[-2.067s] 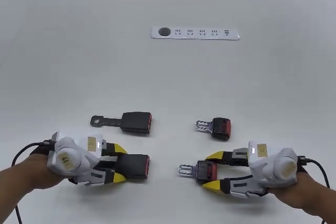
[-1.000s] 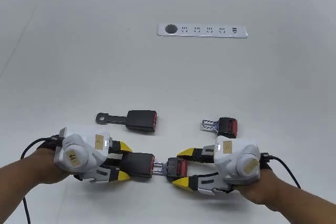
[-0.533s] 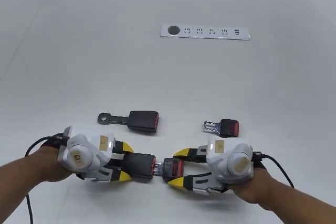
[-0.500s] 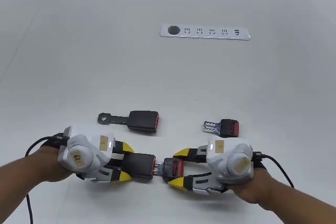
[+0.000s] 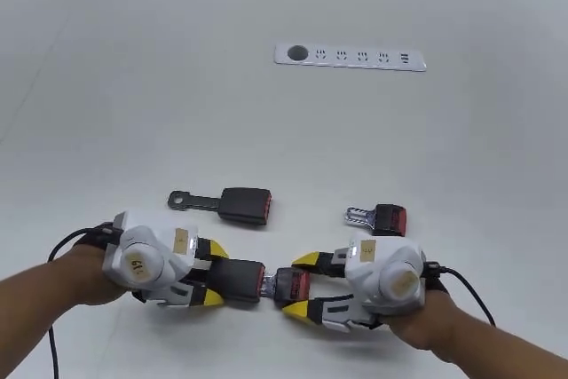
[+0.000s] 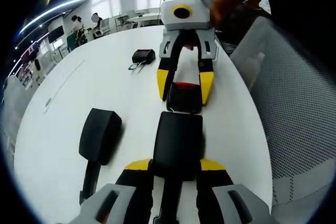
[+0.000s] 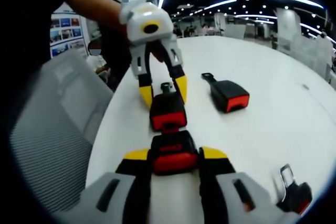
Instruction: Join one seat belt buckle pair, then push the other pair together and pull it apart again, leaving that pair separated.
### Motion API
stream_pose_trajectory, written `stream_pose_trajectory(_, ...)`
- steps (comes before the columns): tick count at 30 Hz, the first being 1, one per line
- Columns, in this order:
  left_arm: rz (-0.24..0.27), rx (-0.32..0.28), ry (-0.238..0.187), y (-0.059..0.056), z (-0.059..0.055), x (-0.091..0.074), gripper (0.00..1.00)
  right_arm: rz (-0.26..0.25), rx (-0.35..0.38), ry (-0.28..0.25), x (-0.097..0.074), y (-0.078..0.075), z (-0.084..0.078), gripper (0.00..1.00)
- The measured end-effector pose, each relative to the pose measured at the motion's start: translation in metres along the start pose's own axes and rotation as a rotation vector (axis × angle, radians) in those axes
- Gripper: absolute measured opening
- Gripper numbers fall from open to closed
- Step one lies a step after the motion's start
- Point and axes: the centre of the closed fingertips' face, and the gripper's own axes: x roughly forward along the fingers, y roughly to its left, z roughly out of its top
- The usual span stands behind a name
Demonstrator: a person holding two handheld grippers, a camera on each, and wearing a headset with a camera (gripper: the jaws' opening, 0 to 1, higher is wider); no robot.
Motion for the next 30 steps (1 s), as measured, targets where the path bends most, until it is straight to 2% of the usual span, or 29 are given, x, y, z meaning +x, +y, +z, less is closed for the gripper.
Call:
stream_pose_trajectory(6,0.000,-0.006,-0.004,0.0000,0.0013,-0.0004,0.32,-0.020,0.005,-0.008,0.0009,-0.0002,0.0004,0.35)
stream_pose_trajectory(11,0.000,-0.001,0.001,0.0005,0.0003,-0.0001,0.32,-0.013,0.015,-0.014,0.0005,-0.0006,0.0011,0.34)
stream_pose_trajectory(15,-0.002,0.002,0.000,0.0010,-0.0007,0.0001,0.32,-0.013,-0.010,0.009,0.0015,0.0008,0.0015,0.34)
stream_pose_trajectory(30,-0.007,0.004,0.008,0.0021,-0.0015,0.0004,0.32,-0.019,-0.005,0.017,0.0016,0.0009,0.0012,0.34)
